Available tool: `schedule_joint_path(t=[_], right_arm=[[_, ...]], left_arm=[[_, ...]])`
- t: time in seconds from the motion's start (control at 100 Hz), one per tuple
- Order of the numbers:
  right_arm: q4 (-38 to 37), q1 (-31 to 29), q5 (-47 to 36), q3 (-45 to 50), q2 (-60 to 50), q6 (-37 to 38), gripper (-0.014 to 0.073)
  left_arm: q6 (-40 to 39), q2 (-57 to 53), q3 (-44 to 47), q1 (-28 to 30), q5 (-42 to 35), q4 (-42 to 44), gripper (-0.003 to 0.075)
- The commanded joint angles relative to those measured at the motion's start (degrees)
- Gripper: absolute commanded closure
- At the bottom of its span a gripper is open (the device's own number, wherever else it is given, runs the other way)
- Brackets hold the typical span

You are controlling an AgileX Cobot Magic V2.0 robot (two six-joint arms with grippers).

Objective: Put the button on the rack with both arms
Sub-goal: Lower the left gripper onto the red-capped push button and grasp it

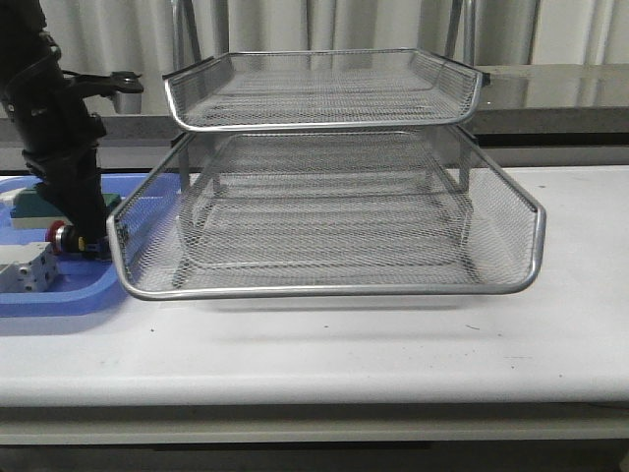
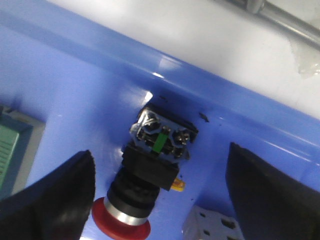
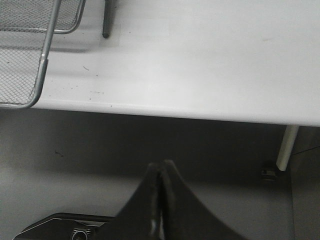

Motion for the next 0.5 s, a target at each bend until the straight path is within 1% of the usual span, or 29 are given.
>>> schedule_joint_path(t=[0.0,0.28,0.49], right_arm=[[-0.8,0.0,-2.7,-2.0,0.0,-0.3,0.0662],[-0.8,0.0,-2.6,-2.0,0.0,-0.3,0.0662],[-0.8,0.0,-2.6,-2.0,0.0,-0.3,0.0662]], left_arm=[[0.2,-2.8,-1.8,-0.3,-1.5,-1.0,0.0205],[0.3,0.3,-1.8,-0.3,-2.1,-1.0,0.0205],[0.3,0.3,-1.8,-0.3,-2.1,-1.0,0.021]])
